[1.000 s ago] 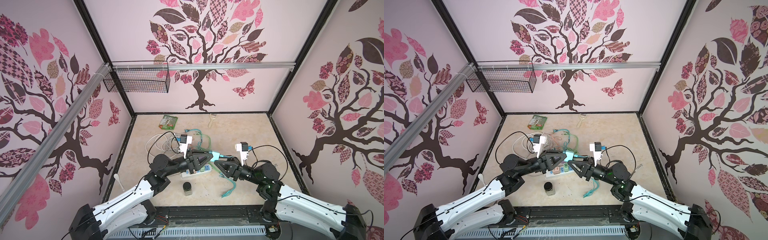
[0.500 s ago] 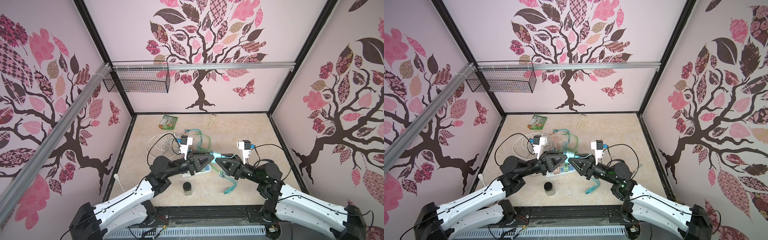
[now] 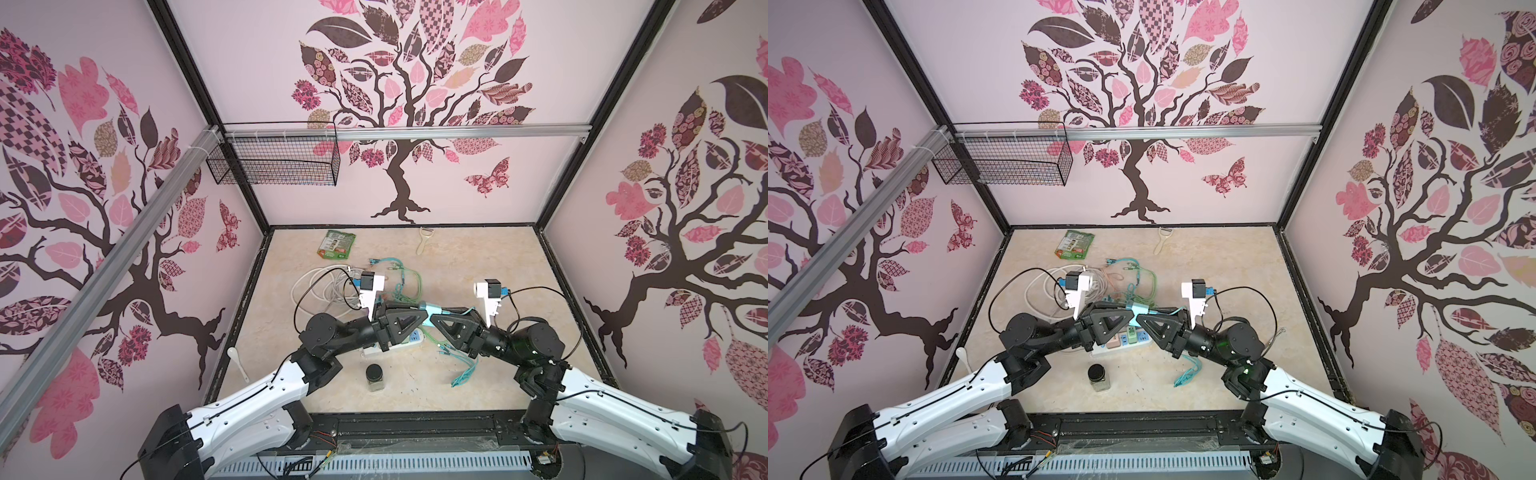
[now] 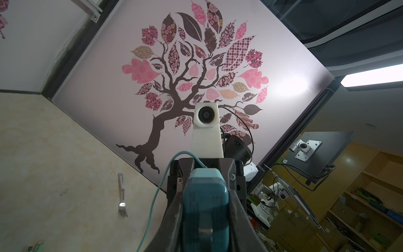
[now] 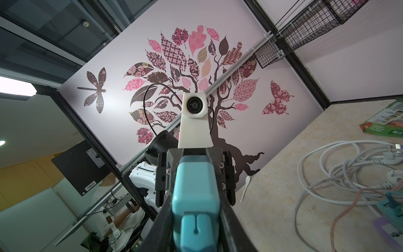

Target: Insert the plug

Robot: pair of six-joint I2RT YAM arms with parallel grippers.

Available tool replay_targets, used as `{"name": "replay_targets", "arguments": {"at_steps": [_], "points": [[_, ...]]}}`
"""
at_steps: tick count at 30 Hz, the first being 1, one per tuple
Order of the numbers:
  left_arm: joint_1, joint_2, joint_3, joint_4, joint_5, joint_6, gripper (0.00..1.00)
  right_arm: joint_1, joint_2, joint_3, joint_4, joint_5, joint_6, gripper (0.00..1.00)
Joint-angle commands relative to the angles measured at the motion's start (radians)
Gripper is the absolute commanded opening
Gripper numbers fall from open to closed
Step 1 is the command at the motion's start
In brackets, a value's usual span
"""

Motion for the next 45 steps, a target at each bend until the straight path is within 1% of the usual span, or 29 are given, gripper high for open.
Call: {"name": "replay_targets", "arguments": {"at_steps": [1, 2, 5, 7, 11, 13, 16, 18, 20, 21, 23, 25, 29, 32, 34, 39, 41, 45], "points": [[-0.004, -0.018, -0.035, -0.032, -0.016, 0.029, 0.19, -0.003, -0.018, 0.048, -0.034, 0.011, -0.017, 0.20], [-0.004, -0.025, -0.037, -0.042, -0.021, 0.032, 0.22, -0.003, -0.019, 0.053, -0.050, 0.013, -0.022, 0.19], [-0.004, -0.057, -0.038, -0.086, -0.036, 0.049, 0.39, -0.002, -0.027, 0.069, -0.100, 0.016, -0.045, 0.19], [-0.005, -0.088, -0.039, -0.131, -0.049, 0.066, 0.47, -0.003, -0.034, 0.079, -0.140, 0.023, -0.066, 0.19], [-0.004, -0.173, -0.050, -0.230, -0.090, 0.109, 0.59, -0.005, -0.044, 0.101, -0.235, 0.030, -0.130, 0.19], [-0.003, -0.218, -0.056, -0.286, -0.115, 0.129, 0.61, -0.012, -0.039, 0.119, -0.276, 0.023, -0.157, 0.19], [-0.003, -0.286, -0.062, -0.391, -0.147, 0.157, 0.62, -0.034, -0.023, 0.158, -0.351, -0.010, -0.214, 0.19], [-0.004, -0.333, -0.060, -0.482, -0.172, 0.169, 0.62, -0.055, -0.009, 0.205, -0.446, -0.039, -0.287, 0.18], [-0.004, -0.386, -0.059, -0.591, -0.208, 0.179, 0.62, -0.085, 0.018, 0.270, -0.575, -0.086, -0.392, 0.18], [-0.003, -0.410, -0.059, -0.635, -0.229, 0.182, 0.62, -0.098, 0.034, 0.303, -0.641, -0.091, -0.438, 0.17], [-0.003, -0.463, -0.063, -0.725, -0.284, 0.185, 0.61, -0.122, 0.071, 0.372, -0.786, -0.081, -0.550, 0.16], [-0.003, -0.508, -0.068, -0.803, -0.339, 0.180, 0.60, -0.132, 0.099, 0.421, -0.884, -0.046, -0.646, 0.17], [-0.003, -0.565, -0.063, -0.996, -0.485, 0.167, 0.55, -0.132, 0.159, 0.519, -1.046, 0.014, -0.829, 0.17], [0.005, -0.554, -0.047, -1.127, -0.571, 0.158, 0.55, -0.133, 0.219, 0.609, -1.143, 0.081, -0.945, 0.17], [0.013, -0.531, -0.038, -1.182, -0.603, 0.152, 0.56, -0.135, 0.271, 0.680, -1.213, 0.109, -1.023, 0.17], [0.047, -0.449, -0.018, -1.244, -0.599, 0.143, 0.57, -0.139, 0.435, 0.869, -1.394, 0.138, -1.224, 0.15], [0.075, -0.421, -0.014, -1.265, -0.599, 0.132, 0.57, -0.142, 0.504, 0.937, -1.463, 0.160, -1.300, 0.13], [0.139, -0.394, -0.026, -1.309, -0.594, 0.110, 0.56, -0.144, 0.627, 1.077, -1.587, 0.254, -1.368, 0.13]]}}
